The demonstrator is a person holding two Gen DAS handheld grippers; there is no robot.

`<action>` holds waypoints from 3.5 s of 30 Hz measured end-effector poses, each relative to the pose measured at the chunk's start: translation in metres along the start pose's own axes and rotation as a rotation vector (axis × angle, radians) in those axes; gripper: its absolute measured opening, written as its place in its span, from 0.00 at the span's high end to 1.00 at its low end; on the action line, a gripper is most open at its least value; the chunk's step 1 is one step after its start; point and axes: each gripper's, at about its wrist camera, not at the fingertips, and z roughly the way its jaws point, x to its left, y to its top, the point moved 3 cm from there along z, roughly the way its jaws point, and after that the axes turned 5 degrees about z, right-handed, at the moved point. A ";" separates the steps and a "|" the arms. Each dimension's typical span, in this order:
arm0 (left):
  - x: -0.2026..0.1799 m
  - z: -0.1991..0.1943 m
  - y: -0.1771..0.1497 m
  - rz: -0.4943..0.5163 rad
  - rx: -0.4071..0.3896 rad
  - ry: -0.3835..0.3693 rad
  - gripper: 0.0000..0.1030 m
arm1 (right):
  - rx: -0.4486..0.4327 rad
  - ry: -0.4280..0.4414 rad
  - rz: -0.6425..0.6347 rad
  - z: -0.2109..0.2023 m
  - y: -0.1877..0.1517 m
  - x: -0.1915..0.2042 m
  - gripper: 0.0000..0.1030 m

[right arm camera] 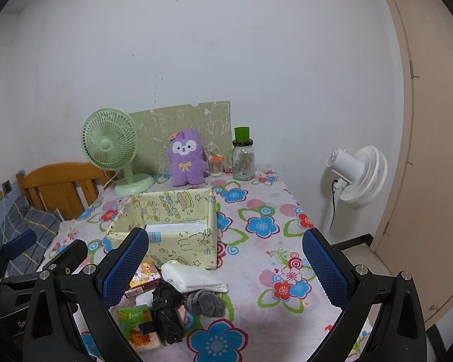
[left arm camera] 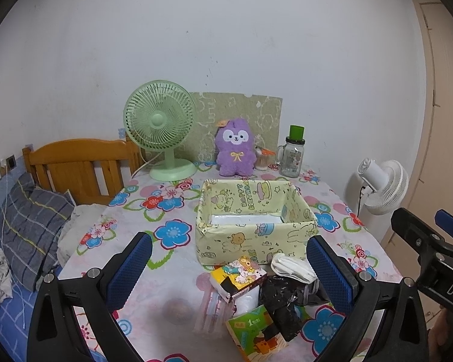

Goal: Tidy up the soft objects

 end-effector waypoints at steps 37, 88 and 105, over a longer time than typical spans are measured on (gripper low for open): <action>-0.020 0.049 -0.058 0.001 0.134 -0.053 0.02 | 0.137 0.058 0.019 0.065 -0.062 0.010 0.00; -0.029 0.073 -0.125 0.026 0.259 -0.068 0.21 | 0.310 0.140 -0.060 0.102 -0.138 0.049 0.28; -0.032 0.069 -0.126 0.038 0.263 -0.089 0.38 | 0.367 0.210 -0.016 0.103 -0.143 0.049 0.64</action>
